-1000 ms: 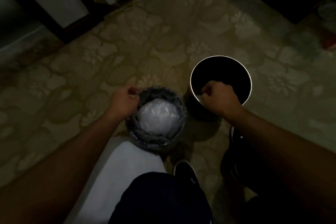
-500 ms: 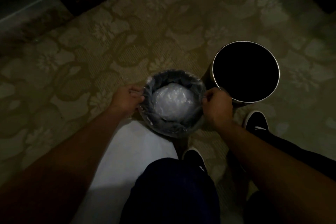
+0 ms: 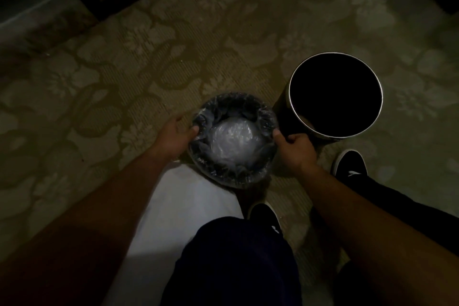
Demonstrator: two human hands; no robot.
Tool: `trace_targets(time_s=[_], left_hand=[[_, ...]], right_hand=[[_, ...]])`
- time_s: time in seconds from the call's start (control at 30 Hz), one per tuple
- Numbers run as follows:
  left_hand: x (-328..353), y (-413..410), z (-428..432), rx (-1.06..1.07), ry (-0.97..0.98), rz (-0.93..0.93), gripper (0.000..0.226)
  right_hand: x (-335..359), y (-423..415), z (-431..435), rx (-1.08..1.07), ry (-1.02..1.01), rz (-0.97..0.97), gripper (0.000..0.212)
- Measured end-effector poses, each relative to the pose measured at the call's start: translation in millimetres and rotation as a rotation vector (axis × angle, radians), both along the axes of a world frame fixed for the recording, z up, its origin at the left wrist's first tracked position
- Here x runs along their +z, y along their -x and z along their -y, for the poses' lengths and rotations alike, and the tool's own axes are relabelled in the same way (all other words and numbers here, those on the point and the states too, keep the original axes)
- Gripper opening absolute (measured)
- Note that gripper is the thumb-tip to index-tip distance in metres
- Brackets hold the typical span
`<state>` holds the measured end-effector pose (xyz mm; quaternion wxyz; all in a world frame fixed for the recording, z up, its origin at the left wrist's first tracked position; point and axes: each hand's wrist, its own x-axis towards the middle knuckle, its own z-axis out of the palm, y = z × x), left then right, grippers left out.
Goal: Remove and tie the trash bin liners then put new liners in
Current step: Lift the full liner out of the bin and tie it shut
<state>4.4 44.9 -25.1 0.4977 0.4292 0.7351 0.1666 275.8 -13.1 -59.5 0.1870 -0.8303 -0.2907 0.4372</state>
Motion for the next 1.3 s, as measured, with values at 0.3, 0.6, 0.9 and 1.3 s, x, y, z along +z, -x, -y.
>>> trace_targets(time_s=[0.3,0.6,0.9,1.3], left_hand=[[11,13,-6,0.050,0.160,-0.068,0.051],[76,13,-8,-0.123,0.013,-0.016,0.009],[168,15,-6,-0.126,-0.242,-0.237,0.040],[297,49,7,0.095,-0.235,0.029,0.026]], right_hand=[[0,4,-7,-0.130,-0.043,-0.178,0.037],[74,-11,-1,0.073,-0.247,-0.233,0.020],[161,-39,30,-0.100,-0.321,-0.304,0.015],[316,-76,38,0.005,-0.357,0.190,0.011]])
